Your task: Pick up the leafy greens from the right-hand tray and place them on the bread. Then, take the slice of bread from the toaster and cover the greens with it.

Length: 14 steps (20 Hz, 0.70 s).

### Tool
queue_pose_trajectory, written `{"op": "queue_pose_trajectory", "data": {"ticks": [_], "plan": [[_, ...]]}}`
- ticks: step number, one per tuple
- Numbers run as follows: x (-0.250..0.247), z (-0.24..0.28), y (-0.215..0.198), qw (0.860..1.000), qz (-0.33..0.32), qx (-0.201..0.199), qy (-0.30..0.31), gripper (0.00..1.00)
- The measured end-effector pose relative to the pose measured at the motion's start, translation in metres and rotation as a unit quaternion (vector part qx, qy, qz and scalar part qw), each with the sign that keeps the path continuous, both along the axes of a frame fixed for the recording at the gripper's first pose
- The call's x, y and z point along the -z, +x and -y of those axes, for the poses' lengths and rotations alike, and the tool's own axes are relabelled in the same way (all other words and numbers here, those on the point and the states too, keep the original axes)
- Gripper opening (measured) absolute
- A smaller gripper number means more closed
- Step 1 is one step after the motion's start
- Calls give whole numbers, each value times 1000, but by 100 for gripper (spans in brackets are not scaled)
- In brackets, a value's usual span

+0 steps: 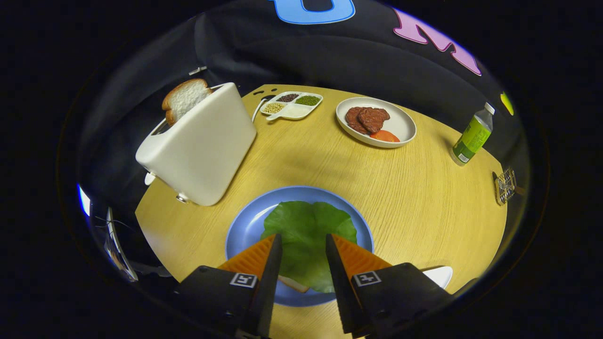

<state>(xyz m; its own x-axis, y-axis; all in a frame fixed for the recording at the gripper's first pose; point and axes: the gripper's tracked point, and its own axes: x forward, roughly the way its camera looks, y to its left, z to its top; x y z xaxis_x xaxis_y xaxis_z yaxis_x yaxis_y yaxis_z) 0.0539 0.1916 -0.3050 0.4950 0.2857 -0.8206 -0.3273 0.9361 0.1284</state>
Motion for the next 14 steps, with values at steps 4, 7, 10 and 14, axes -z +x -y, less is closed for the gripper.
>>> {"op": "queue_pose_trajectory", "data": {"ticks": [4,7,10,14], "plan": [[-19,-12,6,1000,18,-7,8,82],[-49,-32,15,999,44,-16,28,100],[-85,-54,31,995,86,-34,33,99],[-127,-95,48,990,120,-49,58,99]]}}
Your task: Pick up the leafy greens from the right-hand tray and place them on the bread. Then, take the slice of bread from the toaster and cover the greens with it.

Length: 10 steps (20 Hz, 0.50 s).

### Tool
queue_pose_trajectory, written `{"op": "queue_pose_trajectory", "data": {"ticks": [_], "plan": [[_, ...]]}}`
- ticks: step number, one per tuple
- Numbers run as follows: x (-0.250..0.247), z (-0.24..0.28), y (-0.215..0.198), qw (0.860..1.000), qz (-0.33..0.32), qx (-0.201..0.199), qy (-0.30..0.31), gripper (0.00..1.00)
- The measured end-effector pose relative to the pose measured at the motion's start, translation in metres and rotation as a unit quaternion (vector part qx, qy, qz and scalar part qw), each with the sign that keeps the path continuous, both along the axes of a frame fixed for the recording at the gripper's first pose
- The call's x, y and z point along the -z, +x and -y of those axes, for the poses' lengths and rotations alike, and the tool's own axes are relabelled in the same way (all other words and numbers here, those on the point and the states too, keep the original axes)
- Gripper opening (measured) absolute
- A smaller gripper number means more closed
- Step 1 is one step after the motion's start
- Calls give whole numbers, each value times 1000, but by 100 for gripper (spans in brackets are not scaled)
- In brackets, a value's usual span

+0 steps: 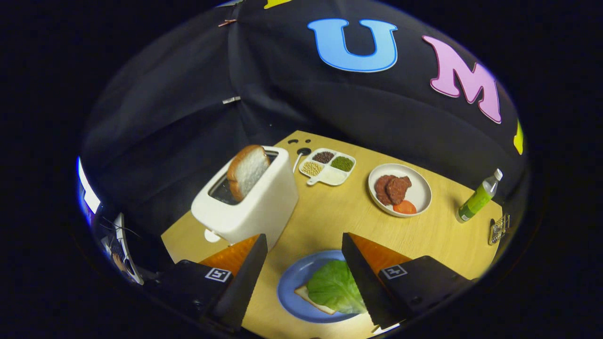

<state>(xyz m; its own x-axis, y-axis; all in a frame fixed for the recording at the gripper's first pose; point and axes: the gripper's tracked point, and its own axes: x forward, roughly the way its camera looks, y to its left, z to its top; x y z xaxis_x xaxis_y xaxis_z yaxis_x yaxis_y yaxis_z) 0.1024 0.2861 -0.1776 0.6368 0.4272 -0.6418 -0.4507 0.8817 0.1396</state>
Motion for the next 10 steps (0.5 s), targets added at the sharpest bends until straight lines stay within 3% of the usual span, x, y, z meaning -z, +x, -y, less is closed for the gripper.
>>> {"op": "queue_pose_trajectory", "data": {"ticks": [5,10], "plan": [[-29,-52,24,999,27,-24,9,99],[-18,-93,41,999,20,-35,-2,99]]}}
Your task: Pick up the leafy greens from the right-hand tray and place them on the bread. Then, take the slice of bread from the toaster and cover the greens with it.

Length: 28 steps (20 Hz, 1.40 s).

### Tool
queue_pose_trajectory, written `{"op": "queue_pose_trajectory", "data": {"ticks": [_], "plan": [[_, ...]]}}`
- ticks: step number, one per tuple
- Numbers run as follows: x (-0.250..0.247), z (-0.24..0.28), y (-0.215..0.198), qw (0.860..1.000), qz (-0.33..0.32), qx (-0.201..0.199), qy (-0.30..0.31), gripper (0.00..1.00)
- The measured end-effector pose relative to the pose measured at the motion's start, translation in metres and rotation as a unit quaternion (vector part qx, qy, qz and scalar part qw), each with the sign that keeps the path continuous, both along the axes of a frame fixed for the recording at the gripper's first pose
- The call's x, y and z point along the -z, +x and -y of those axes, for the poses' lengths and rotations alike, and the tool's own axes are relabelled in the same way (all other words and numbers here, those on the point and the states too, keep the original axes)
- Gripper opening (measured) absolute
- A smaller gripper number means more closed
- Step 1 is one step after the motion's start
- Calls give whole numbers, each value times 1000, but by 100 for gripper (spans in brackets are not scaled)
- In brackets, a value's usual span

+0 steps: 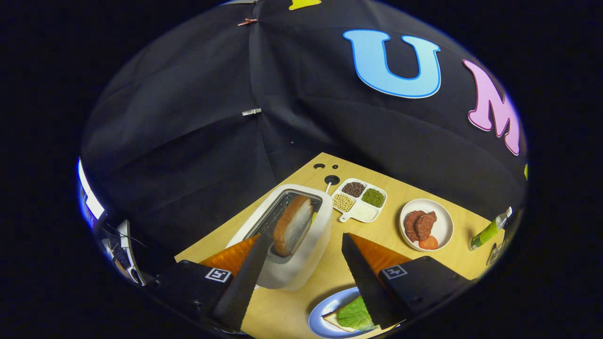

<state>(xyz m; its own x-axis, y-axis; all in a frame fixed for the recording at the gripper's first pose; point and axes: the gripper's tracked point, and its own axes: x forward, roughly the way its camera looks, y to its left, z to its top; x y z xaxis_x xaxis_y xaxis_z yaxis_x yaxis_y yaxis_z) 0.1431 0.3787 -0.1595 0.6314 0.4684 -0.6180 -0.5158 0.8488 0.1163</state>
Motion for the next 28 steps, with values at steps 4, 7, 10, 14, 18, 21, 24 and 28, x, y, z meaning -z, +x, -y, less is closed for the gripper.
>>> {"op": "queue_pose_trajectory", "data": {"ticks": [4,7,10,14,18,21,24,28], "plan": [[12,-18,16,1000,-6,12,-4,99],[25,-26,27,1000,-17,24,-10,98],[33,-36,30,999,-24,24,-16,94],[44,-44,30,999,-26,23,-36,59],[58,-38,33,997,-36,39,-62,47],[56,-35,35,996,-39,46,-64,28],[51,-37,31,997,-40,31,-59,16],[31,-34,29,999,-28,24,-36,16]]}}
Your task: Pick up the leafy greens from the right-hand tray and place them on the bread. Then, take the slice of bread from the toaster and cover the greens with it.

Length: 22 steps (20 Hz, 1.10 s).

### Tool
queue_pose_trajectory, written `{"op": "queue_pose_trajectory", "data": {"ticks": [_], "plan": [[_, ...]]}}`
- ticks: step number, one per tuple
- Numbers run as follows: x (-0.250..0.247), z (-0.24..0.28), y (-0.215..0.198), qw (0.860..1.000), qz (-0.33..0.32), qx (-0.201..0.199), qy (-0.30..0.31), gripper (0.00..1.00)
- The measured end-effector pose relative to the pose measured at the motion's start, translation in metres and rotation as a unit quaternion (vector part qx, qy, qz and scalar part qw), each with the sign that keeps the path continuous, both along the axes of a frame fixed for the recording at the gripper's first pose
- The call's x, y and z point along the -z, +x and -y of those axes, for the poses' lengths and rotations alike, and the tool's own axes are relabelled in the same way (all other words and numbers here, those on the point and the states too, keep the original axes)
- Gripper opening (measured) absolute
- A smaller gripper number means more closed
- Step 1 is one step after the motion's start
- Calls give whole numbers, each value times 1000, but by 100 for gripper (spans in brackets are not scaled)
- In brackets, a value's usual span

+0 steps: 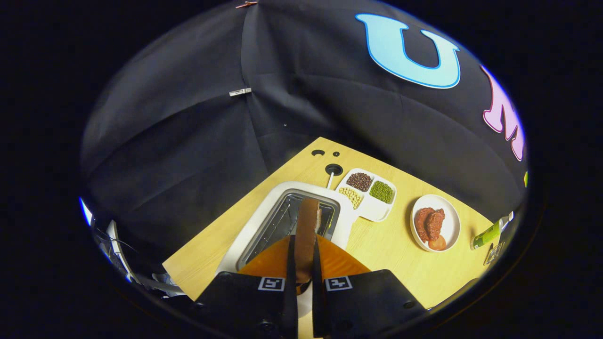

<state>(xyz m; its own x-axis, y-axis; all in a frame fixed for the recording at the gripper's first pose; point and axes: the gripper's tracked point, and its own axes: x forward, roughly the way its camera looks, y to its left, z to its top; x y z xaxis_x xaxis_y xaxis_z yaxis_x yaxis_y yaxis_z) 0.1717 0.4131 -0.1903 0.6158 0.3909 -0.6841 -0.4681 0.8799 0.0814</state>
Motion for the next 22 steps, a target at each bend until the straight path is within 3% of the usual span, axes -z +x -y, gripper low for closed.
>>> {"op": "queue_pose_trajectory", "data": {"ticks": [5,12,17,22], "plan": [[-47,22,1,999,28,9,38,16],[-100,90,-1,993,58,57,85,16],[-80,147,-16,987,24,110,114,16],[-24,181,-45,986,-23,127,106,16]]}}
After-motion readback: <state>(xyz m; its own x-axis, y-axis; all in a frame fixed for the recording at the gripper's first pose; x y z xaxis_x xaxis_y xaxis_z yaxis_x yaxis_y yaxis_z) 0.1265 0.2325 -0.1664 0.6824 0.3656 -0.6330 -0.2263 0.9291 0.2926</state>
